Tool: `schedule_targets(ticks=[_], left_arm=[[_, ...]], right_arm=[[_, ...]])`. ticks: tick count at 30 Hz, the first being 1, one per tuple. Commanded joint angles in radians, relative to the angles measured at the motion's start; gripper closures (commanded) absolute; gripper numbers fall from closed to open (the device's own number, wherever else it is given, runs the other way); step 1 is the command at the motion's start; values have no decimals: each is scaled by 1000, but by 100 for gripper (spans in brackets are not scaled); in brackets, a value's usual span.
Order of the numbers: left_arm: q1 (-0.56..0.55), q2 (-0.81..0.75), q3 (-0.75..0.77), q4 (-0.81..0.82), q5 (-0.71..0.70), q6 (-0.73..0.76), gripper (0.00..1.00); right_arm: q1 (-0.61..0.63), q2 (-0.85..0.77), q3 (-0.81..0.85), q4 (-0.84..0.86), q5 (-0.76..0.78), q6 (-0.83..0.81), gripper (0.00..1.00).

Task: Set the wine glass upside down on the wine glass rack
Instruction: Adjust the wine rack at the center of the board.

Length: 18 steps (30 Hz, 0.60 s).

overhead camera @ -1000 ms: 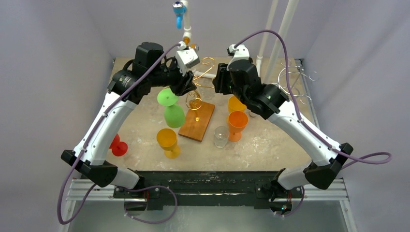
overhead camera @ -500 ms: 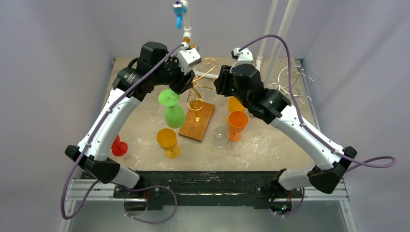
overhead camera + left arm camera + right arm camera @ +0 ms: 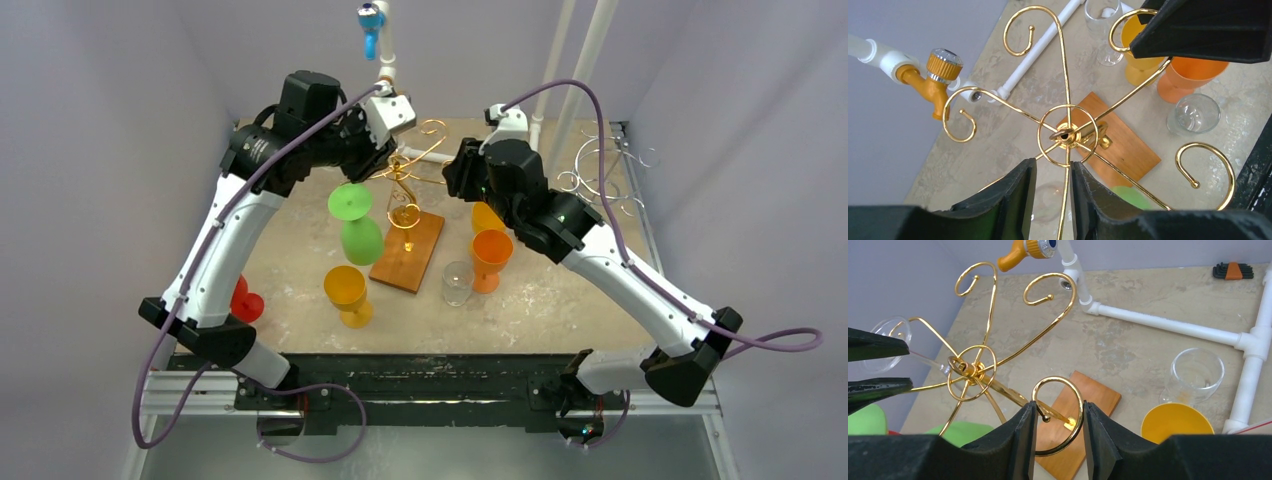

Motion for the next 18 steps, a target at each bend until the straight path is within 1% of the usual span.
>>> schedule_targets(ticks=[1,5,10,13,18], left_arm=[[-2,8,22,-120,-57,13,65],[-2,8,-23,-118,-90,14,64],[-2,24,-42,-87,-112,7,64],[-2,31,-48,-78,-105,0,65],[-2,47,-39,-115,-88,-2,67]], right_arm=[[5,48,-58,-144,-45,15,78],[5,44,-61,-141,-45,16,77],[4,38,-68,-135,-53,21,77],[5,33,-72,-132,-55,22,77],[5,23,-84,-131,-50,21,76]])
